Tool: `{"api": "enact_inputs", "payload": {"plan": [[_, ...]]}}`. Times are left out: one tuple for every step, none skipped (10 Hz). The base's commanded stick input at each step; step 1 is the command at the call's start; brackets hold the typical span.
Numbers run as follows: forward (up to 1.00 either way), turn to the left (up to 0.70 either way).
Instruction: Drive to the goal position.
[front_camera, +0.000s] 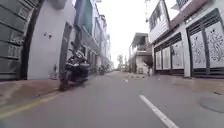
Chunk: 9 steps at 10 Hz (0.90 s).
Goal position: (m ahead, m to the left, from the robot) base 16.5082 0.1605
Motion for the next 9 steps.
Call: {"api": "enact_inputs", "payload": {"plan": [[1.00,0.00],[1.00,0.00],[1.00,0.00],[1.00,0.00],[1.00,0.00],[1.00,0.00],[1.00,0.00],[1.00,0.00],[1.00,0.00]]}}
